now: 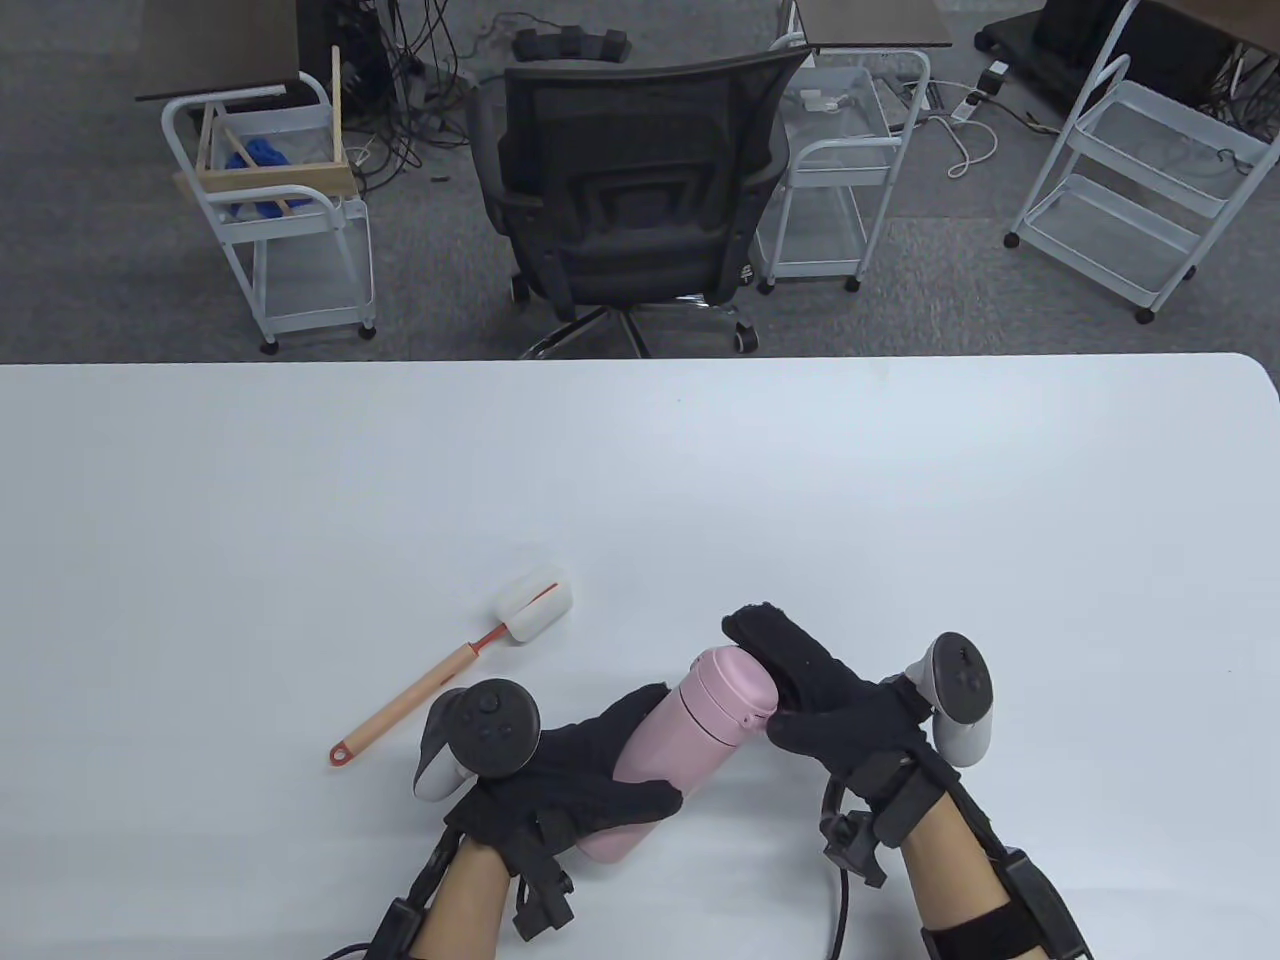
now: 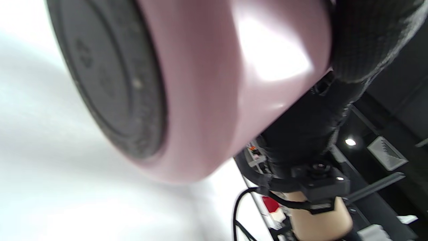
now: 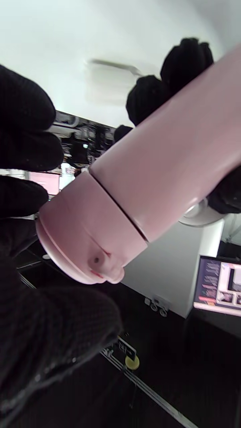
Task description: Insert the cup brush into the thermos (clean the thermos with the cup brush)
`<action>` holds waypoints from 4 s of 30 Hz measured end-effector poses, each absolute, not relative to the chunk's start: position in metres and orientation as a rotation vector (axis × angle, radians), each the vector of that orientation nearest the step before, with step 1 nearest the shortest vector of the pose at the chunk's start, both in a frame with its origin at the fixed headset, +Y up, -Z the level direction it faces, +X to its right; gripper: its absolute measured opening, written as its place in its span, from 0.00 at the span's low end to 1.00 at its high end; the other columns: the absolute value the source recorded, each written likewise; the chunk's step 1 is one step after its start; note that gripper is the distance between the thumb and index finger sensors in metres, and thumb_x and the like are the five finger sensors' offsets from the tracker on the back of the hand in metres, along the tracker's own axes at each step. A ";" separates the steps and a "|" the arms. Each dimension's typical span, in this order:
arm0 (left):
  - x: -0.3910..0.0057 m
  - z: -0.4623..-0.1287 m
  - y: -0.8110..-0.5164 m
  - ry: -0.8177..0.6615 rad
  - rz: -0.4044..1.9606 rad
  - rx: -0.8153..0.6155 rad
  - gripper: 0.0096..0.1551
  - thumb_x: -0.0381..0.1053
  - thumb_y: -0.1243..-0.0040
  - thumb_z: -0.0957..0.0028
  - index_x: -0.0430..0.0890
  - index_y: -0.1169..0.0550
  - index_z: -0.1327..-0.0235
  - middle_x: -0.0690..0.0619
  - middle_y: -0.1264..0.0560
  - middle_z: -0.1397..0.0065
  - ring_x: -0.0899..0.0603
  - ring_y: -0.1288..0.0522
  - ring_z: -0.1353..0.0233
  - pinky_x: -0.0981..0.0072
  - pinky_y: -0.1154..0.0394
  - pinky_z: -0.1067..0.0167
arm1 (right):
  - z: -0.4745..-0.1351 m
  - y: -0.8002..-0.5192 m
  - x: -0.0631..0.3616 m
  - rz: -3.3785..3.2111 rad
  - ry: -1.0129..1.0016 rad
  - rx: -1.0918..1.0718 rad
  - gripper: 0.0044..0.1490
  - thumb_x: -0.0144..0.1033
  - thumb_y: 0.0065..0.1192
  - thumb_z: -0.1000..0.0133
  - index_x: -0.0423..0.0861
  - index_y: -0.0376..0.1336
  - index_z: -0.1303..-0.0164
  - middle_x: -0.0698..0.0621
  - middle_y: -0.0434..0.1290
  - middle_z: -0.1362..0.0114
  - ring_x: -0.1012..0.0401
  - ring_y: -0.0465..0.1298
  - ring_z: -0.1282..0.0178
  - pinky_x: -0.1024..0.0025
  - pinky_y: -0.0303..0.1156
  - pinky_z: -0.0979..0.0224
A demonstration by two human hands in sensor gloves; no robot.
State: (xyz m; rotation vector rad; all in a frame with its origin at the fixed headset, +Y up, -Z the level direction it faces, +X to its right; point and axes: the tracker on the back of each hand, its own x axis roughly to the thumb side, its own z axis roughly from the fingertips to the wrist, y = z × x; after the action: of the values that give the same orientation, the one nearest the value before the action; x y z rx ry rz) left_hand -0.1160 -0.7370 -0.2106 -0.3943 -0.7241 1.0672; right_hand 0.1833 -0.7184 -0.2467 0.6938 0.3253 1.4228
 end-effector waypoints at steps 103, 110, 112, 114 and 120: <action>-0.099 -0.269 -0.734 -0.194 0.943 0.005 0.53 0.57 0.31 0.32 0.39 0.53 0.18 0.42 0.44 0.14 0.33 0.41 0.14 0.35 0.36 0.25 | -0.248 -0.730 0.224 1.737 0.066 0.002 0.58 0.76 0.54 0.42 0.39 0.60 0.19 0.38 0.73 0.29 0.47 0.83 0.46 0.55 0.78 0.42; -0.137 -0.233 -0.713 -0.220 0.974 0.099 0.67 0.64 0.29 0.40 0.36 0.58 0.15 0.37 0.50 0.10 0.26 0.48 0.12 0.27 0.40 0.26 | -0.247 -0.723 0.225 1.803 0.027 0.047 0.57 0.75 0.58 0.42 0.39 0.59 0.18 0.36 0.71 0.26 0.42 0.80 0.38 0.49 0.75 0.37; -0.149 -0.225 -0.710 -0.235 0.943 0.111 0.66 0.67 0.31 0.40 0.36 0.57 0.14 0.37 0.50 0.10 0.25 0.49 0.12 0.26 0.41 0.26 | -0.246 -0.720 0.226 1.848 0.001 0.058 0.57 0.74 0.58 0.42 0.40 0.59 0.18 0.36 0.70 0.25 0.40 0.79 0.36 0.47 0.74 0.35; -0.159 -0.219 -0.708 -0.251 0.918 0.101 0.65 0.69 0.33 0.40 0.37 0.56 0.13 0.36 0.51 0.09 0.24 0.50 0.12 0.25 0.41 0.26 | -0.246 -0.717 0.227 1.880 -0.017 0.062 0.57 0.74 0.59 0.42 0.40 0.59 0.18 0.36 0.69 0.24 0.39 0.78 0.35 0.46 0.74 0.34; -0.183 -0.209 -0.709 -0.203 0.763 0.180 0.56 0.70 0.39 0.36 0.39 0.48 0.11 0.37 0.46 0.09 0.25 0.49 0.12 0.25 0.41 0.27 | -0.246 -0.712 0.227 2.002 -0.069 0.081 0.57 0.73 0.61 0.43 0.41 0.58 0.17 0.35 0.65 0.19 0.34 0.71 0.26 0.40 0.69 0.30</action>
State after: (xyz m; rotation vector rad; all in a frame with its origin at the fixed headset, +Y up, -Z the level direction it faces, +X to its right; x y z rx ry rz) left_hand -0.1833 -0.7088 -0.2086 0.1797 -0.2025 0.7633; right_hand 0.2267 -0.7121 -0.2459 0.0809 -0.0692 2.0017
